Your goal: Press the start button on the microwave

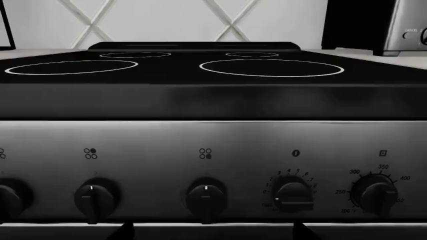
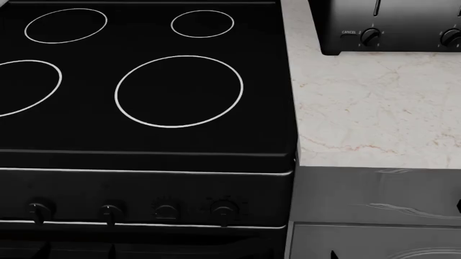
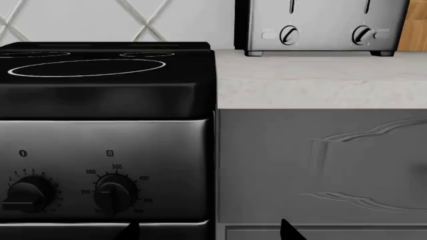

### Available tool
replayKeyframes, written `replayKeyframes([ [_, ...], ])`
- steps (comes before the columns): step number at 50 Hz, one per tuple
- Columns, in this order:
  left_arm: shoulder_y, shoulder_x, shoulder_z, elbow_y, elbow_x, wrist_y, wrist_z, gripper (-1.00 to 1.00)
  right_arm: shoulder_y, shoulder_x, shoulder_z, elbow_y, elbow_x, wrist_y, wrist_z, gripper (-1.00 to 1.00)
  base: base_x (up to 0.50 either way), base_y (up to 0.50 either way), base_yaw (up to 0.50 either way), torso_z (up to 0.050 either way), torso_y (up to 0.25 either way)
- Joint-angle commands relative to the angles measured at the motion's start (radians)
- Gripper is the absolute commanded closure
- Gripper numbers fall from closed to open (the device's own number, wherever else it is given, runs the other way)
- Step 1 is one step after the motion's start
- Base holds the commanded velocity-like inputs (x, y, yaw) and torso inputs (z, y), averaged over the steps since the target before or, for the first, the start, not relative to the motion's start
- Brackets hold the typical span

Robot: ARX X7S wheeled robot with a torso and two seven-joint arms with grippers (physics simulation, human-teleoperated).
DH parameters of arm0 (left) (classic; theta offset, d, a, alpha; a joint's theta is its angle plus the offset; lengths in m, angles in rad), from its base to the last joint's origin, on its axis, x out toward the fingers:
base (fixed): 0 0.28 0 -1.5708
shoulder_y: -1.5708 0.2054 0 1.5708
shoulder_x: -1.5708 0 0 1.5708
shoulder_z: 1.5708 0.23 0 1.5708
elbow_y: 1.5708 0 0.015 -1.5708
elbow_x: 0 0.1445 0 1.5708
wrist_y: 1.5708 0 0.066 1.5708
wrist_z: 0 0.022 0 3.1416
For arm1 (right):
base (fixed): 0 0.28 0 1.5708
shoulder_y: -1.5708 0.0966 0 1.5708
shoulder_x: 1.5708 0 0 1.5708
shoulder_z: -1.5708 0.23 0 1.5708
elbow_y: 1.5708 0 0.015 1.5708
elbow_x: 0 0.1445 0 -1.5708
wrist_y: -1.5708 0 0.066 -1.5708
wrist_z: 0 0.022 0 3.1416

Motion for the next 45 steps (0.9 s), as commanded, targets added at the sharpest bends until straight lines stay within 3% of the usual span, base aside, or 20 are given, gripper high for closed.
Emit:
replayKeyframes([
  [1,0.002,-0.009,0.01,0.001,-0.009,0.001,-0.01,-1.0,-0.003,0.017,-0.021,-0.004,0.017,0.0,0.021,-1.0,0.0,0.0,0.0,0.0,0.0],
  [19,0.008,-0.055,0.049,0.011,-0.086,0.003,-0.068,-1.0,-0.001,0.056,-0.067,0.009,0.068,-0.016,0.074,-1.0,0.0,0.0,0.0,0.0,0.0],
  [23,0.026,-0.064,0.049,0.099,-0.08,-0.008,-0.096,-1.0,-0.014,0.065,-0.071,-0.065,0.073,0.007,0.088,-1.0,0.0,0.0,0.0,0.0,0.0],
  [34,-0.008,-0.109,0.066,0.386,-0.079,-0.192,-0.117,-1.0,0.012,0.123,-0.095,-0.443,0.05,0.223,0.113,-1.0,0.0,0.0,0.0,0.0,0.0],
  [45,-0.164,-0.136,0.063,0.508,-0.109,-0.492,-0.138,-1.0,0.155,0.173,-0.102,-0.556,0.058,0.447,0.087,-1.0,0.0,0.0,0.0,0.0,0.0],
])
